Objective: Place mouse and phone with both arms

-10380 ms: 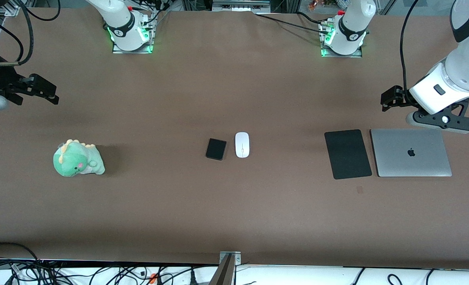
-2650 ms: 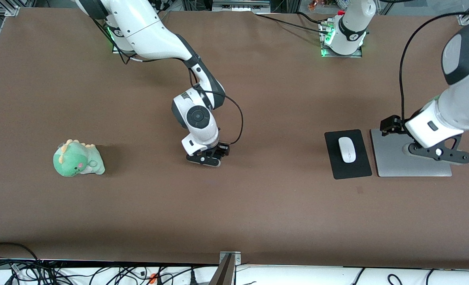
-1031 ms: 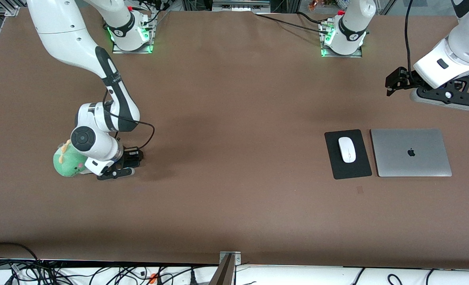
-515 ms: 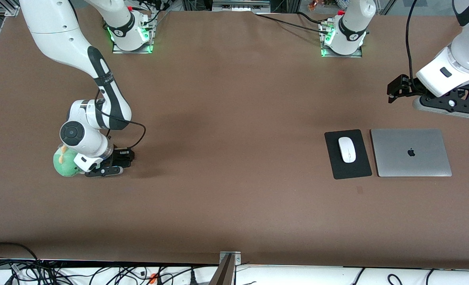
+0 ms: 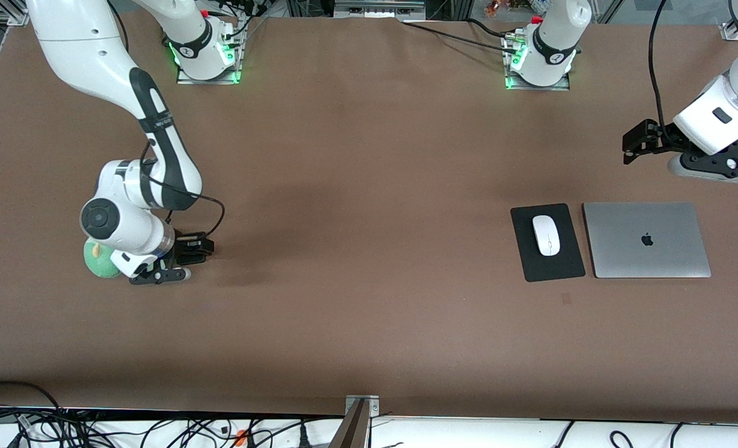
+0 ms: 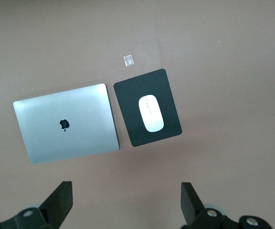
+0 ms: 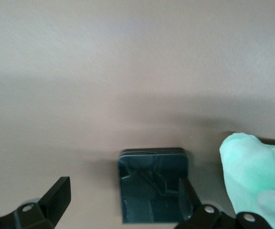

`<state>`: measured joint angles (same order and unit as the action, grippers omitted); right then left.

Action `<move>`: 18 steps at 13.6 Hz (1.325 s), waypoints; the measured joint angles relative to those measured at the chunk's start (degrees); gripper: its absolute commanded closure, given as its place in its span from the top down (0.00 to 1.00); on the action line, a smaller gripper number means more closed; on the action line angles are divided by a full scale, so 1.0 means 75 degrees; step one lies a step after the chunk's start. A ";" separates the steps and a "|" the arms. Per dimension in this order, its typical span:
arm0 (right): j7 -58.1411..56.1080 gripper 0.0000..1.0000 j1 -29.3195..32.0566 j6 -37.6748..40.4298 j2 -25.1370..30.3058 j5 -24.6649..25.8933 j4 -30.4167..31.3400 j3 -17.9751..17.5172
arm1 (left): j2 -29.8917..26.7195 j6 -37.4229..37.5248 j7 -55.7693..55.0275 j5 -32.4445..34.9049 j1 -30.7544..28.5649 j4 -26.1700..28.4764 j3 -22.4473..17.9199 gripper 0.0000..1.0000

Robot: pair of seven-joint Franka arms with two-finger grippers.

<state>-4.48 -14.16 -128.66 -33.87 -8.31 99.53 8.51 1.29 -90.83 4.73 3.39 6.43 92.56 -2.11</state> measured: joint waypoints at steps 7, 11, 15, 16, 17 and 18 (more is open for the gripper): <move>0.0005 1.00 0.0073 0.2069 0.0375 -0.0070 -0.1352 0.0226 | 0.0006 0.0000 0.0000 -0.0067 -0.0059 0.0000 0.0000 1.00; 0.0004 1.00 0.0105 0.4015 0.1364 -0.0070 -0.2001 0.0754 | 0.0049 0.0000 0.0000 -0.0098 -0.0060 0.0000 0.0000 1.00; -0.0007 1.00 0.0158 0.5105 0.2444 0.0263 -0.2016 0.1072 | 0.0167 -0.0003 0.0011 -0.0098 -0.0269 -0.0002 -0.0011 1.00; -0.0003 1.00 0.0158 0.5221 0.2662 0.0408 -0.2008 0.1073 | 0.0240 -0.0059 0.0018 -0.0097 -0.0322 -0.0003 -0.0020 1.00; 0.0002 1.00 0.0162 0.5313 0.2846 0.0541 -0.1998 0.1071 | 0.0327 -0.0178 0.0020 -0.0088 -0.0349 -0.0029 -0.0020 1.00; 0.0007 1.00 0.0198 0.5413 0.2987 0.0643 -0.1991 0.1061 | 0.0423 -0.0234 0.0021 -0.0086 -0.0351 -0.0093 -0.0019 1.00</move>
<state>-4.44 -12.67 -88.06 -11.47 -3.49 84.60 16.47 4.47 -92.58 4.88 2.74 3.79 91.86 -2.25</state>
